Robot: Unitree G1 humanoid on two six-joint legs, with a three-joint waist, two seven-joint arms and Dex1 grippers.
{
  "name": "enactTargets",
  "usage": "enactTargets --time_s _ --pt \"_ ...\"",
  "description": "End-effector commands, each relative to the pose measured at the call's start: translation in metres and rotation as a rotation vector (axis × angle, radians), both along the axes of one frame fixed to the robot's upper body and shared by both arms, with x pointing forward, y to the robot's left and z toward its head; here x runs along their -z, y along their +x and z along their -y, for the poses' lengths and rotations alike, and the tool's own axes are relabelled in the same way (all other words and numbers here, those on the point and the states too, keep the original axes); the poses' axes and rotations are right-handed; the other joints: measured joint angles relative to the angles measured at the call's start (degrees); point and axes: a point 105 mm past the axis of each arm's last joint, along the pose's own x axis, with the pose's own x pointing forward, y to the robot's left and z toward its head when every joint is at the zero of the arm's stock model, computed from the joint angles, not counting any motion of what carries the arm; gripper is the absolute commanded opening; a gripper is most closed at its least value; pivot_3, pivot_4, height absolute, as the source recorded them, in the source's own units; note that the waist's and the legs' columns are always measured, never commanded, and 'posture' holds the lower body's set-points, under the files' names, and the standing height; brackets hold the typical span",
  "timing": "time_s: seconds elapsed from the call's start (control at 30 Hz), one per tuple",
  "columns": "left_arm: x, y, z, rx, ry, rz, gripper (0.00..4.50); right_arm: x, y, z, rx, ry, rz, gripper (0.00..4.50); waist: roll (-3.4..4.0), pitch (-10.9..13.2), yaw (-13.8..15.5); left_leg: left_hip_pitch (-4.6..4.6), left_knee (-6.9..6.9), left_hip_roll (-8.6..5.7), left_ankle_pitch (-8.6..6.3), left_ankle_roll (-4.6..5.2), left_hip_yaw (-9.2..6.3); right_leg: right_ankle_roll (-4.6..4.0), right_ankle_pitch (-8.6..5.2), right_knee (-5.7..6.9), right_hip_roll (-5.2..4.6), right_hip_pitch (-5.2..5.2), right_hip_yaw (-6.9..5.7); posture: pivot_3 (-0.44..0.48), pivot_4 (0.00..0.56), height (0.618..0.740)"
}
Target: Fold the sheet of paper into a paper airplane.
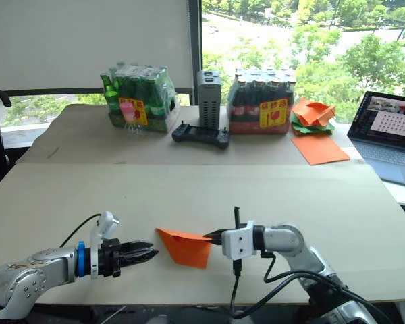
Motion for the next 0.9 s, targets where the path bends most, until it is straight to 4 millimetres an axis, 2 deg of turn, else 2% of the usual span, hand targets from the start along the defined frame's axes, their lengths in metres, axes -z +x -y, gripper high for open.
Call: enactTargets --time_s 0.03,0.27,0.37,0.57,0.73,0.9 --pt "-0.014 0.003 0.003 0.003 -0.049 0.032 2.25 -0.007 0.0 -0.002 -0.022 0.01 0.042 0.02 0.0 0.0 -0.2 0.0 -0.01 0.0 0.0 0.0 0.0 0.0 0.0 -0.01 0.0 0.0 0.0 0.0 0.15 0.74" --pt "-0.054 0.019 0.006 -0.018 -0.243 0.073 2.25 -0.007 -0.001 -0.001 -0.024 0.009 0.045 0.02 -0.01 0.0 -0.3 0.0 -0.02 0.0 0.0 0.01 0.0 0.0 0.0 0.0 0.0 -0.02 0.0 0.0 0.15 0.74" --pt "-0.06 0.029 0.005 -0.047 -0.277 0.08 2.25 -0.007 -0.001 -0.001 -0.023 0.008 0.044 0.02 -0.01 0.0 -0.3 -0.01 -0.01 0.0 0.0 0.0 0.0 0.01 -0.01 -0.01 0.0 -0.01 0.0 0.0 0.15 0.74" --pt "-0.036 0.047 0.007 -0.118 -0.143 0.081 2.25 -0.006 -0.001 -0.002 -0.022 0.01 0.046 0.02 -0.01 0.0 -0.3 -0.01 -0.03 -0.01 0.0 0.0 0.0 0.0 -0.01 -0.02 0.0 -0.02 0.0 0.0 0.15 0.74" --pt "-0.007 0.043 0.025 -0.049 -0.024 0.081 2.25 -0.006 0.0 -0.002 -0.022 0.009 0.049 0.02 -0.02 0.0 -0.3 -0.02 -0.03 -0.01 0.0 0.0 0.0 0.0 0.0 -0.04 0.0 -0.02 0.0 0.0 0.15 0.74" --pt "0.004 0.039 0.036 0.005 0.01 0.086 2.25 -0.006 0.0 -0.002 -0.021 0.005 0.052 0.02 -0.02 0.0 -0.3 -0.02 -0.03 -0.01 0.0 0.0 0.0 0.0 -0.01 -0.04 0.01 -0.02 0.0 0.0 0.15 0.74"
